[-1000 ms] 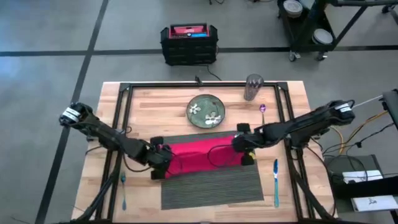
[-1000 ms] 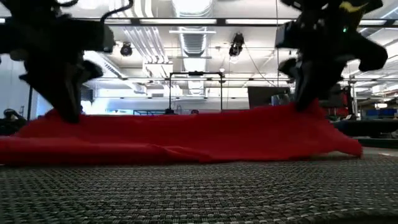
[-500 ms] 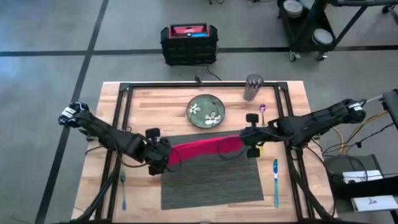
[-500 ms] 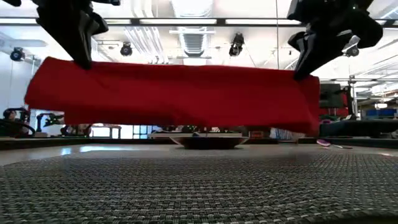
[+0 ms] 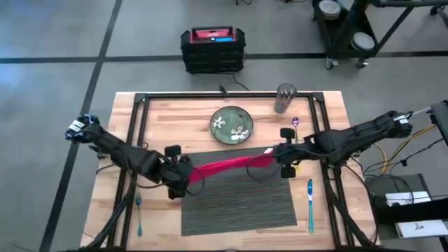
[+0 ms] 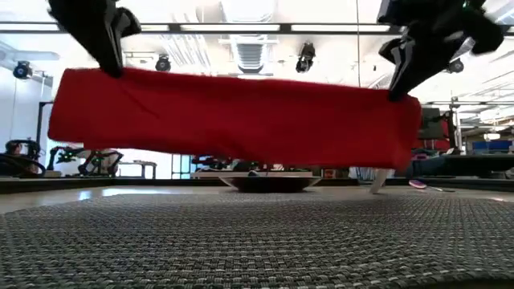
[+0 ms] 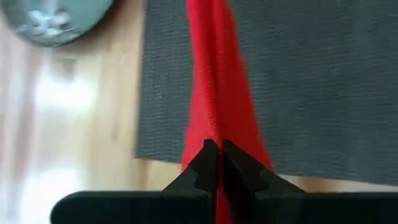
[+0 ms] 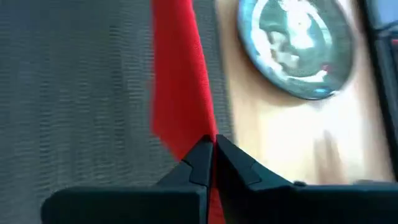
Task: Set table place
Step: Fold the red table napkin
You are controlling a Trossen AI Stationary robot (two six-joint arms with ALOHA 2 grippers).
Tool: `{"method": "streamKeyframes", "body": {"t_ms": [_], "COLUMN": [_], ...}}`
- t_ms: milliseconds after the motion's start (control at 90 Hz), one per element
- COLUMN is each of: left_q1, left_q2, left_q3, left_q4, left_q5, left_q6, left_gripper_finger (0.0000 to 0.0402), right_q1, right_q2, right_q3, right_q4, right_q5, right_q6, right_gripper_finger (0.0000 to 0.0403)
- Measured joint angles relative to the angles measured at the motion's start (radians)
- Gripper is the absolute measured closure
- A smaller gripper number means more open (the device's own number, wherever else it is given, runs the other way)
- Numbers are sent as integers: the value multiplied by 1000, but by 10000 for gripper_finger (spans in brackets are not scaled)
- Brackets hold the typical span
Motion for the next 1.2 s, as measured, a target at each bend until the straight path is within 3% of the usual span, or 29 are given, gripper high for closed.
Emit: {"method": "streamKeyframes", "body": {"t_ms": [244, 422, 544, 678, 944, 1089, 1200], "left_q1": [-100, -169, -176, -145, -55, -25, -20], "left_q2": [-1, -1, -1, -1, -13, -13, -13], "left_q3": [-28, -124, -221, -317, -477, -513, -516], "left_q4": [164, 418, 559, 572, 577, 572, 564], "left_q5": [77, 78, 73, 34, 10, -16, -7], "left_q6": [-74, -106, -99, -72, -69, -68, -44], "left_gripper_finger": [401, 401, 401, 401, 401, 395, 365], "right_q1": [145, 304, 353, 273, 37, -39, -84], "right_q2": [7, 7, 7, 7, 45, 111, 140], "right_q3": [40, -19, -78, -129, -194, -218, -208], "right_q4": [-36, 42, 113, 105, 120, 112, 95], "right_q5": [-194, -215, -222, -206, -189, -43, -8], "right_q6": [217, 418, 468, 449, 253, 220, 200], "right_gripper_finger": [403, 403, 403, 403, 403, 395, 365]}}
